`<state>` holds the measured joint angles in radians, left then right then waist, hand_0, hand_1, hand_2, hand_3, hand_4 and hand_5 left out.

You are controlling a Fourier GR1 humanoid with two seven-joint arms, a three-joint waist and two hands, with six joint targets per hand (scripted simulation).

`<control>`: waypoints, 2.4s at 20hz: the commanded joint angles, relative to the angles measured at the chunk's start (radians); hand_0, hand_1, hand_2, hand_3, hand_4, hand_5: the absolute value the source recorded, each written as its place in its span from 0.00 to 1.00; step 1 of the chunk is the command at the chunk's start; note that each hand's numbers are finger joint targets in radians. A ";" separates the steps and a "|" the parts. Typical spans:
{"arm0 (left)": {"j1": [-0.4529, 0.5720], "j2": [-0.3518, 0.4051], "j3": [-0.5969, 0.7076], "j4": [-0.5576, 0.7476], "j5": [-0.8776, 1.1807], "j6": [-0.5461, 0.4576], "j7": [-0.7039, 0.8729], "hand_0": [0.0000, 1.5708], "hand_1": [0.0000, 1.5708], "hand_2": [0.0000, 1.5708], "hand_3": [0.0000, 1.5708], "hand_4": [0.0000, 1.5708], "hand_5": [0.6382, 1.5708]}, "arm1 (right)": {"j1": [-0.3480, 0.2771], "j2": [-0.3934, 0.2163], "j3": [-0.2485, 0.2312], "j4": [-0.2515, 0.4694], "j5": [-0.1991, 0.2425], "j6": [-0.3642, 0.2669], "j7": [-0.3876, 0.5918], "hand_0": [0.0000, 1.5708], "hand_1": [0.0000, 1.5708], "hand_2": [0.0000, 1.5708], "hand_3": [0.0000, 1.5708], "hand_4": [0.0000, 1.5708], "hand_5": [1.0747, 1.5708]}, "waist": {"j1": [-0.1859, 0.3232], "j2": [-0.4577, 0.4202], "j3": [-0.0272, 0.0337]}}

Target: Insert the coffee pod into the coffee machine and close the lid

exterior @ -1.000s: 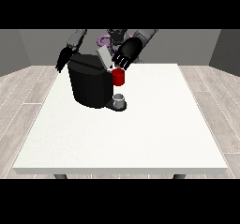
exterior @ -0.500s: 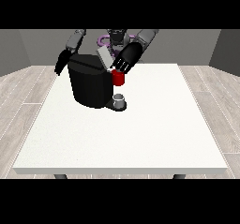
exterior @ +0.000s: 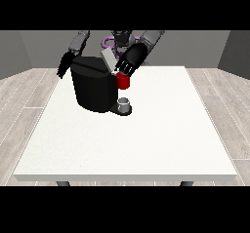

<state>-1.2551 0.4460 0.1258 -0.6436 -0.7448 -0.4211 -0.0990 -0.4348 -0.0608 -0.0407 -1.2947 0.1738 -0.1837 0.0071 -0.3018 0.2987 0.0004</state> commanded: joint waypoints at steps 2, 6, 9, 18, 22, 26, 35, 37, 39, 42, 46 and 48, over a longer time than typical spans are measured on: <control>0.002 -0.024 -0.002 -0.005 -0.009 0.041 0.003 0.77 0.77 0.79 0.76 0.23 1.00 | -0.005 -0.026 -0.031 0.023 -0.020 0.016 -0.030 0.00 0.00 0.00 0.00 0.00 1.00 | 0.002 0.019 0.0000; -0.068 0.010 0.007 0.004 -0.018 0.035 0.015 0.76 0.76 0.78 0.74 0.23 1.00 | -0.053 0.009 -0.011 0.009 -0.010 -0.009 0.006 0.00 0.00 0.00 0.00 0.00 1.00 | -0.014 0.032 0.0000; -0.042 0.040 0.028 0.028 -0.012 0.054 -0.021 0.75 0.75 0.76 0.74 0.22 1.00 | -0.039 -0.022 -0.001 -0.027 -0.007 0.024 0.052 0.00 0.00 0.00 0.00 0.00 1.00 | -0.035 0.028 -0.0005; -0.027 0.017 -0.080 -0.013 -0.121 0.101 -0.048 0.74 0.74 0.76 0.68 0.00 1.00 | -0.041 -0.027 -0.035 0.035 -0.012 0.003 -0.028 0.00 0.00 0.00 0.00 0.00 1.00 | 0.003 0.043 0.0001; 0.004 0.002 -0.065 0.029 -0.122 0.132 -0.047 0.70 0.70 0.72 0.63 0.00 1.00 | -0.039 0.008 0.006 -0.018 0.016 -0.026 0.041 0.00 0.00 0.00 0.00 0.00 1.00 | -0.020 0.026 -0.0003; -0.007 0.013 -0.034 0.001 -0.097 0.157 -0.089 0.71 0.71 0.71 0.62 0.00 1.00 | -0.066 -0.062 -0.072 0.027 -0.046 0.030 -0.008 0.00 0.00 0.00 0.00 0.00 1.00 | 0.004 0.070 -0.0001; -0.045 0.037 -0.018 0.024 -0.104 0.170 -0.117 0.78 0.78 0.77 0.62 0.00 1.00 | -0.032 -0.004 0.011 -0.004 0.017 -0.007 -0.007 0.00 0.00 0.00 0.00 0.03 1.00 | -0.040 0.070 -0.0001; -0.032 0.053 -0.020 0.016 -0.104 0.176 -0.166 0.81 0.81 0.79 0.62 0.00 1.00 | -0.026 0.035 0.018 -0.002 0.043 -0.071 0.016 0.00 0.00 0.00 0.00 0.00 1.00 | -0.006 0.071 -0.0004; -0.032 0.045 -0.032 0.010 -0.127 0.204 -0.142 0.78 0.78 0.75 0.56 0.00 1.00 | -0.042 -0.021 -0.010 0.006 0.007 -0.003 0.013 0.00 0.00 0.00 0.00 0.06 1.00 | -0.027 0.069 -0.0001; -0.016 0.062 -0.048 0.021 -0.161 0.248 -0.165 0.66 0.66 0.67 0.47 0.00 1.00 | -0.063 -0.024 -0.001 -0.027 0.010 0.002 0.046 0.00 0.00 0.00 0.00 0.05 1.00 | -0.047 0.093 -0.0004; -0.055 0.123 -0.025 0.037 -0.156 0.224 -0.205 0.47 0.47 0.55 0.42 0.00 1.00 | -0.060 -0.031 0.010 -0.037 0.026 0.003 0.049 0.00 0.00 0.00 0.00 0.14 1.00 | -0.064 0.114 -0.0004; -0.047 0.148 -0.030 0.039 -0.178 0.251 -0.209 0.00 0.00 0.44 0.35 0.00 1.00 | -0.063 -0.029 0.009 -0.049 0.019 0.007 0.056 0.00 0.00 0.00 0.00 0.12 1.00 | -0.065 0.120 -0.0004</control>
<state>-1.3033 0.5513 0.0929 -0.6250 -0.8948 -0.2112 -0.2956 -0.5034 -0.0844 -0.0382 -1.3219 0.1944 -0.1898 0.0437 -0.3503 0.4085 0.0017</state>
